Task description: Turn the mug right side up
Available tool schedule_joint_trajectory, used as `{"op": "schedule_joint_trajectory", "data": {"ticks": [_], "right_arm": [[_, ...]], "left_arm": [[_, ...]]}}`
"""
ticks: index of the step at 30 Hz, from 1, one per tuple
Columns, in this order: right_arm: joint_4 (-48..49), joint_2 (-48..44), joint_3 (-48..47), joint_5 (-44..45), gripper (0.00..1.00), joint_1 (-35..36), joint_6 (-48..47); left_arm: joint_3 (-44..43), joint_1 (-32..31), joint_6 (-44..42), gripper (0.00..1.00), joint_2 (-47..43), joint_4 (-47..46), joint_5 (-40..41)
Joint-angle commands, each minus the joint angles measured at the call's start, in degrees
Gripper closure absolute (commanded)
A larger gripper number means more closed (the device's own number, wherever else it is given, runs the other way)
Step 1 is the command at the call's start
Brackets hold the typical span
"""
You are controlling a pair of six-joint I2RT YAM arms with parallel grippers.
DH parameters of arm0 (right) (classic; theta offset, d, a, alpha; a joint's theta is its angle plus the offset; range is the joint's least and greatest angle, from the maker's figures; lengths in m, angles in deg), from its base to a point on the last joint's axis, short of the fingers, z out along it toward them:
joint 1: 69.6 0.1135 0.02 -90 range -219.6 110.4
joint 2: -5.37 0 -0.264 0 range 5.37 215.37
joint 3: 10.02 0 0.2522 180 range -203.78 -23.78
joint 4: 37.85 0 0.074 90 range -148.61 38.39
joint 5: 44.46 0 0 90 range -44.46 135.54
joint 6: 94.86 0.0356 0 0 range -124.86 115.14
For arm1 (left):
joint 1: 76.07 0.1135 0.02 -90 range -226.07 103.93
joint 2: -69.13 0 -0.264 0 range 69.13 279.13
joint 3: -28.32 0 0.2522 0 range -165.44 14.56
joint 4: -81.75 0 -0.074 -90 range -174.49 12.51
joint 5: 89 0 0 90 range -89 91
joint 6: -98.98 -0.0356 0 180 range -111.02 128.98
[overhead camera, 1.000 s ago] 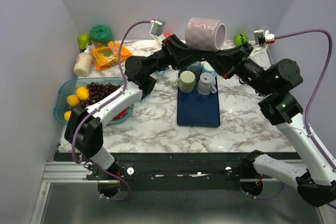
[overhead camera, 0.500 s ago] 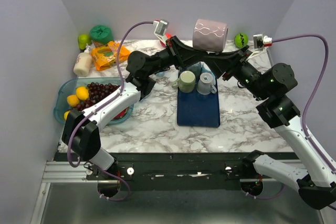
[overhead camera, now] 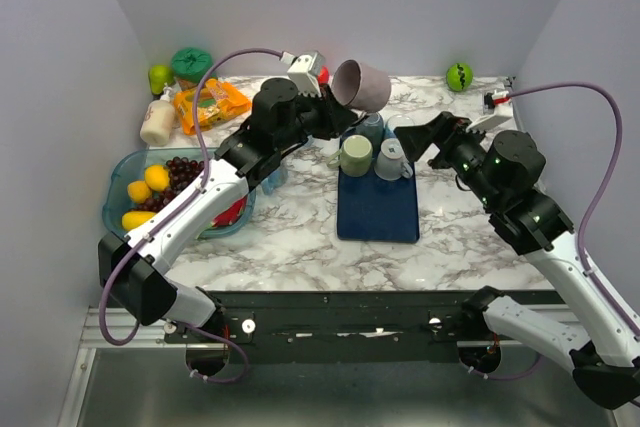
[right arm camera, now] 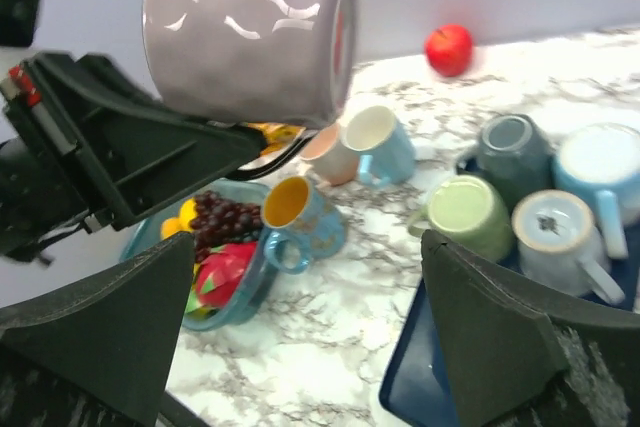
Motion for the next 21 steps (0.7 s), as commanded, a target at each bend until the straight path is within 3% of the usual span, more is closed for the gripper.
{"op": "schedule_joint_trajectory", "data": {"ticks": [1,8,21], "right_arm": [[-8.9,-0.6,0.0,11.0,0.0,0.2,-0.1],[-12.7,3.0,-0.6,12.1,0.0,0.2,-0.1],[-18.3,14.0,-3.4,11.4,0.0,0.2,0.9]], "left_arm": [[-3.0,0.1,-14.0,1.0,-2.8,19.6,18.8],[0.1,0.0,-16.4,1.0,-0.1,27.1,30.7],[1.9,0.1,-13.7,1.0,12.1,31.0,36.9]]}}
